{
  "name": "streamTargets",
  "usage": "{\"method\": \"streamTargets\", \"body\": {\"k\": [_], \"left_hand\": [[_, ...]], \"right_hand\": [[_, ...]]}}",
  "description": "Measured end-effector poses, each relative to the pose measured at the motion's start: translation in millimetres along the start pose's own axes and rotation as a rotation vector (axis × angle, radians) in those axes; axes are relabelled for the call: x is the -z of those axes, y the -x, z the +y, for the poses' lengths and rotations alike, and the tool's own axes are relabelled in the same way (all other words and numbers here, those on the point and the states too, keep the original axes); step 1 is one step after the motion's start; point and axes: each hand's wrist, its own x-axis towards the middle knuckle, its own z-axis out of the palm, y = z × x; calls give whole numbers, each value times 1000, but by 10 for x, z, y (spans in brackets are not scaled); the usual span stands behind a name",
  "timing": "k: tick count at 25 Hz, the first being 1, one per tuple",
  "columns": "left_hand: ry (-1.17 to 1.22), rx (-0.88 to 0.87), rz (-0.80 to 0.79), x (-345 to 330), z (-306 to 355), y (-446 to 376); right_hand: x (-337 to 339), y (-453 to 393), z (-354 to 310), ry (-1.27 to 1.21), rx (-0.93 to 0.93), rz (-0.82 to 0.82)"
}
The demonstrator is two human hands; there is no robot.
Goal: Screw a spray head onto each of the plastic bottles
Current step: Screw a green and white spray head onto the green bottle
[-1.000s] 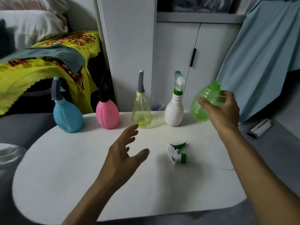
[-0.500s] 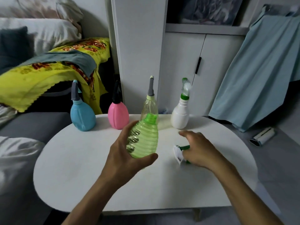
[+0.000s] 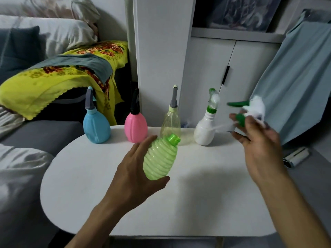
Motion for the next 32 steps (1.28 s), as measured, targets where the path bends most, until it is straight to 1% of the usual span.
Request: {"method": "streamTargets", "body": {"k": [1,2,5,10,12,15,17,19,21,23,24,25,26,27,29,32], "left_hand": [[-34,-20,0,0,-9,11],[-62,-36,0,-5,-16,21],[-109,-60,-13,-37,-6,36],[-131,-102,8,-85,58,0],[-132,-115,15,-111,80,-18],[-142,-133,0,-143,99,-34],[-184,-157,-25,-143,106,-35],[-211,-181,-33,-108,98,-31],[-217,-199,-36,-34,88,-29],[-224,-221,-56,51,84,-34],[-224,-228,-73,88,85,-35],[-218,-228,-92,121,88,-31],[-211,-222,-114,153,87,-30],[-203,-215,-139,184,81,-32],[-190,-209,-186,248,62,-39],[-178,-188,-265,350,41,-58]], "right_hand": [[61,-46,-99,-158,-32,-3],[111,-68,-158,-223,-67,-5],[141,-59,-167,-244,-118,-22],[-119,108,-149,-238,-141,-68],[-224,233,-91,-171,-150,-108],[-410,427,73,22,-159,-268],[-457,495,156,131,-134,-358],[-417,481,159,248,-74,-432],[-338,433,105,452,44,-486],[-311,384,56,696,256,-520],[-326,383,46,777,382,-552],[-341,402,49,823,485,-592],[-353,427,54,836,549,-625],[-364,451,51,827,572,-646],[-359,487,42,792,559,-683],[-356,544,24,831,601,-768]]}}
